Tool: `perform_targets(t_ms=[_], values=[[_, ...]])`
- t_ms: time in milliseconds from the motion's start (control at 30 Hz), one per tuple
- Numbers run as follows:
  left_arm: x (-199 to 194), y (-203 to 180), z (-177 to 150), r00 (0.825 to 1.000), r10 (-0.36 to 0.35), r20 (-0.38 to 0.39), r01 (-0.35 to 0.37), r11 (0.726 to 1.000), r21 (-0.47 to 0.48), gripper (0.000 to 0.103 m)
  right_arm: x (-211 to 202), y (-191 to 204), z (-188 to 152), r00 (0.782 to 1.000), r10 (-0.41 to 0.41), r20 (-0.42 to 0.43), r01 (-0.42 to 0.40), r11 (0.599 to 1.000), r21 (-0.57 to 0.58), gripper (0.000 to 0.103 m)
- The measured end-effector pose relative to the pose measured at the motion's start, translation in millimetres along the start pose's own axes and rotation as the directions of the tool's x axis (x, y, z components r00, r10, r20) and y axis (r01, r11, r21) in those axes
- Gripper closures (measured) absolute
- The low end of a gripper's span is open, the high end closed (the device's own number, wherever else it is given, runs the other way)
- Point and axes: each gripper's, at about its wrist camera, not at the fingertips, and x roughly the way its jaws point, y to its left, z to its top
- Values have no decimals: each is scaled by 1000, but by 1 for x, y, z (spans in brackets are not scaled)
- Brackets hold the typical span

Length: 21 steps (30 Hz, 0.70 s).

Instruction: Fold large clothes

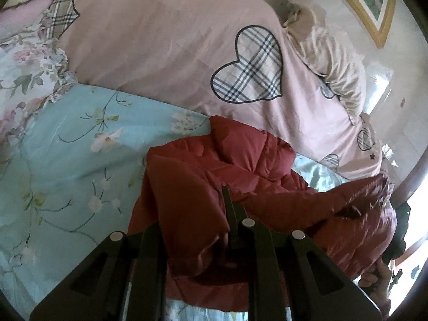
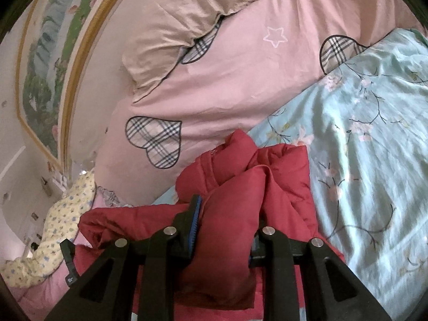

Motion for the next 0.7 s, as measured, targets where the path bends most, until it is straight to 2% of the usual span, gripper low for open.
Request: perform_targets(t_ms=[200,433,500,700], values=[[40,3,17,999,21,-29,-21,1000,4,87,28,-10,13,998,-63,9,63,998,12,74],[92,22,34,996,49,-69,-51,998,-37,86,68,-32,30,991,-134,-6,134,991,27,73],[105,26,39,997,45,-68,-48,998,-46,85,79,-38,34,990,-142,-10,142,989,40,73],[137,31,47,994,97,-48,-100,994,-51,84,110,-51,39,982,-188,6,188,982,33,73]])
